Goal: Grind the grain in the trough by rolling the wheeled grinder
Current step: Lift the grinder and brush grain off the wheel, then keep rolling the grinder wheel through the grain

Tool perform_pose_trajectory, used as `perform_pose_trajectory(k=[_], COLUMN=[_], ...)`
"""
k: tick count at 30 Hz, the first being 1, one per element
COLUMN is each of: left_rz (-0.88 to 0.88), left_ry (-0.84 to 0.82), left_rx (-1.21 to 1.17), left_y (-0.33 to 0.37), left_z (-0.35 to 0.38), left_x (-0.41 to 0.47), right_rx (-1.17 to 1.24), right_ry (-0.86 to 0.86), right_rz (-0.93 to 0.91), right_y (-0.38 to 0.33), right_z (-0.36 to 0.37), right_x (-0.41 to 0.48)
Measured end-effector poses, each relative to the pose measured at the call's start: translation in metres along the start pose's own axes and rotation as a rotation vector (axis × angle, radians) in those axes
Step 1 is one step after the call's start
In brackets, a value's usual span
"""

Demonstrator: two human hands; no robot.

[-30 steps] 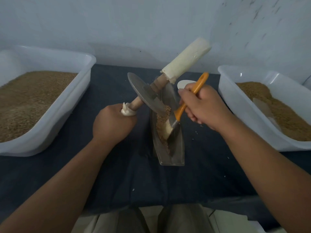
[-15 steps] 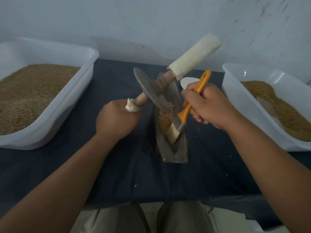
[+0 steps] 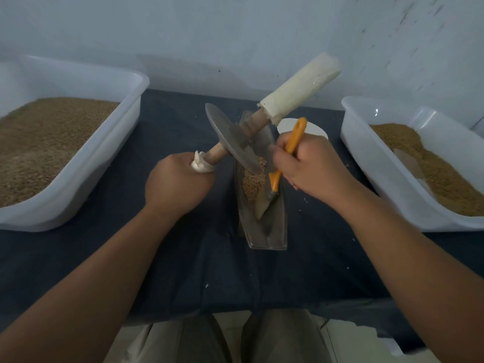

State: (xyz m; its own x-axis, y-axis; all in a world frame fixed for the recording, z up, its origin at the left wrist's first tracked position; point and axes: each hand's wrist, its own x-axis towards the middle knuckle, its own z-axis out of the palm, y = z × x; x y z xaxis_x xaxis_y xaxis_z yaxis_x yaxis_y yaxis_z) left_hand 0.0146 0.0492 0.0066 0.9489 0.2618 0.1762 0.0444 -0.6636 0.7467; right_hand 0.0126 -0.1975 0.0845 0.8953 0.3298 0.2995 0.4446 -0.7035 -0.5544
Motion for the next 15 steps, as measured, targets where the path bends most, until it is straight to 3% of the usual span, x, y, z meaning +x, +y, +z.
perform_pose_trajectory(k=[6, 10, 13, 15], left_rz=[0.005, 0.016, 0.014, 0.015], left_ry=[0.004, -0.037, -0.011, -0.003], left_rx=[0.013, 0.007, 0.024, 0.048], left_y=[0.001, 0.002, 0.000, -0.001], left_z=[0.001, -0.001, 0.001, 0.002], left_x=[0.000, -0.002, -0.002, -0.002], right_rx=[0.244, 0.315, 0.473, 0.391], right_ry=[0.283, 0.268, 0.363, 0.420], right_rz=[0.010, 0.059, 0.091, 0.054], right_y=[0.011, 0.029, 0.039, 0.052], right_z=[-0.023, -0.016, -0.013, -0.020], right_x=[-0.025, -0.062, -0.080, -0.090])
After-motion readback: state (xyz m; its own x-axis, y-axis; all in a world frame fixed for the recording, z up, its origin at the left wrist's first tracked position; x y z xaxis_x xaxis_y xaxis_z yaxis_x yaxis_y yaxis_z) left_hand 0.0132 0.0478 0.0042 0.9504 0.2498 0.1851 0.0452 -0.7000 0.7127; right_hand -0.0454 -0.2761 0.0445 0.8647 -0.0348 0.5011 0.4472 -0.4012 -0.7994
